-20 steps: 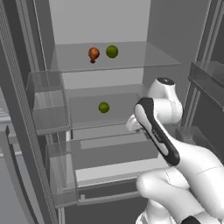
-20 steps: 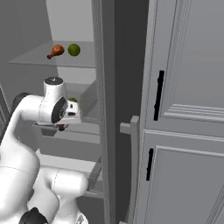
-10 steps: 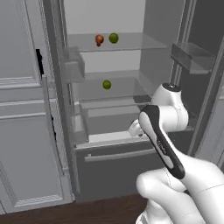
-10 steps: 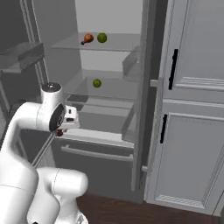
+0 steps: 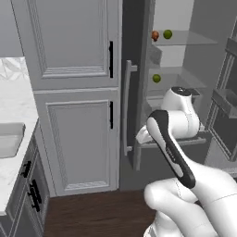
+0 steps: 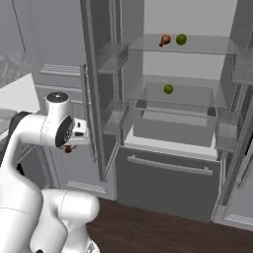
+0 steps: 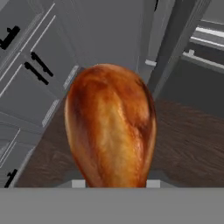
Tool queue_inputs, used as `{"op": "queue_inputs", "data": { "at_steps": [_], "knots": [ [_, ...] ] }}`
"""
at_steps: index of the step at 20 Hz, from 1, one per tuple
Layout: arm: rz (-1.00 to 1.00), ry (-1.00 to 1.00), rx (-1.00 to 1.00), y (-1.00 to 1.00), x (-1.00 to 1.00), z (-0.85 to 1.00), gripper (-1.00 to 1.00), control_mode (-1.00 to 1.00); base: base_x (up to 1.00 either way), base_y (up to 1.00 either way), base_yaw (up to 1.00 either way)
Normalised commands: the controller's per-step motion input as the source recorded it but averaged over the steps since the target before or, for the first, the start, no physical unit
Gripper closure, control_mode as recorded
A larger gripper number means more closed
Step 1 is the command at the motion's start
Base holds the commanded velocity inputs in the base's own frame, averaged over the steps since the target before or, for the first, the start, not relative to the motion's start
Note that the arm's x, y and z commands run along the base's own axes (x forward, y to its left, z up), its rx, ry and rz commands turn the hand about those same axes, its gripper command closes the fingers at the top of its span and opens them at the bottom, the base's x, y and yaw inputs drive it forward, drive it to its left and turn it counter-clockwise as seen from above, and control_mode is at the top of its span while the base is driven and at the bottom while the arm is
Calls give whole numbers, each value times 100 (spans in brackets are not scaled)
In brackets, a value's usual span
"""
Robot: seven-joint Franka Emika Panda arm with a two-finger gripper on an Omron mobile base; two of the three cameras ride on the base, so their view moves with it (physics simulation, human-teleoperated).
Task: Place one lime and one chicken drumstick in each tupperware on the nearby counter, to pack two identical lunches.
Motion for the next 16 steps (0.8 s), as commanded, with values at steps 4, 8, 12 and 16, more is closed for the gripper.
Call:
{"op": "queue_inputs", "data": {
  "at_steps": [4,8,12,16],
  "knots": [
    [0,0,0,0,0,0,100,100,41,98,34],
    [0,0,0,0,0,0,100,100,93,51,47],
    [0,0,0,0,0,0,100,100,100,4,46],
    [0,0,0,0,0,0,100,100,96,30,40]
  ]
}}
